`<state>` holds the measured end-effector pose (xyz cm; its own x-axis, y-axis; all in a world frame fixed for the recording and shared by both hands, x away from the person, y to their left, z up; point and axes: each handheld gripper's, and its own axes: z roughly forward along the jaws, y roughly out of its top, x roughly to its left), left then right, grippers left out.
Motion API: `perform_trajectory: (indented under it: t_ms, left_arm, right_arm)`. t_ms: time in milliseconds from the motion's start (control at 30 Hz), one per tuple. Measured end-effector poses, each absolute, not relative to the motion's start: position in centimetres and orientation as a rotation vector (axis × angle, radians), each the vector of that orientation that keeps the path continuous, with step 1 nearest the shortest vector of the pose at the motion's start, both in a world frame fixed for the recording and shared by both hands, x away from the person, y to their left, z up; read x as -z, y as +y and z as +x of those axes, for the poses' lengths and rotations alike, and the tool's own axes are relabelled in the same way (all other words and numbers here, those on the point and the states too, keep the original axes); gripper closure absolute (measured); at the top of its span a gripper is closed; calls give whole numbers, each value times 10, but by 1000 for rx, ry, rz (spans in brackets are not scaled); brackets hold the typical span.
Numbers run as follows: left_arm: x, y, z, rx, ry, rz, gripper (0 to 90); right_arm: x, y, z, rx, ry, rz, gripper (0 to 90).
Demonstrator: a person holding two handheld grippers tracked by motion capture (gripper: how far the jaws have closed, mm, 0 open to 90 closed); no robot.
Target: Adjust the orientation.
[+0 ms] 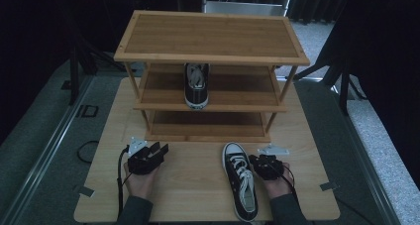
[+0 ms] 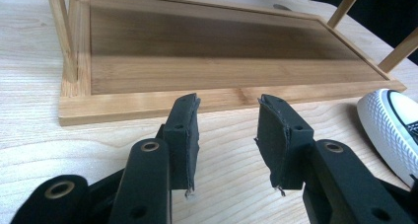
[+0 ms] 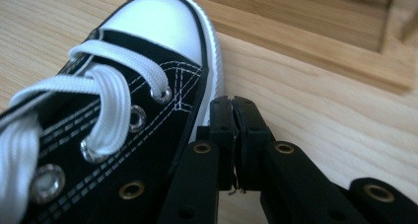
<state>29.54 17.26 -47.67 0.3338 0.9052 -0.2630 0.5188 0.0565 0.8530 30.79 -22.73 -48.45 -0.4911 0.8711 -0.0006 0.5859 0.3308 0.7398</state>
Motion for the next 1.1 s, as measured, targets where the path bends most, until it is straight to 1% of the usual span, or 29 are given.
perform_trajectory:
  t_ms: [100, 167, 333, 633, 800, 1100]
  left_arm:
    - [477, 174, 295, -485, 1321, 1601, 601]
    - [477, 175, 295, -486, 1323, 1597, 601]
    - [477, 175, 295, -489, 1328, 1595, 601]
    - [478, 174, 295, -485, 1329, 1606, 601]
    - [478, 174, 295, -485, 1330, 1606, 601]
    - [479, 173, 295, -484, 1329, 1607, 602]
  right_arm:
    - [483, -224, 308, -945, 2205, 1268, 844]
    - [473, -230, 301, -999, 2175, 1285, 818]
    - [451, -241, 275, -1131, 2127, 1297, 793]
    - [435, -238, 231, -1227, 2136, 1247, 753]
    - [433, -236, 219, -1248, 2146, 1243, 731]
    - [454, -226, 220, -1136, 2229, 1277, 765]
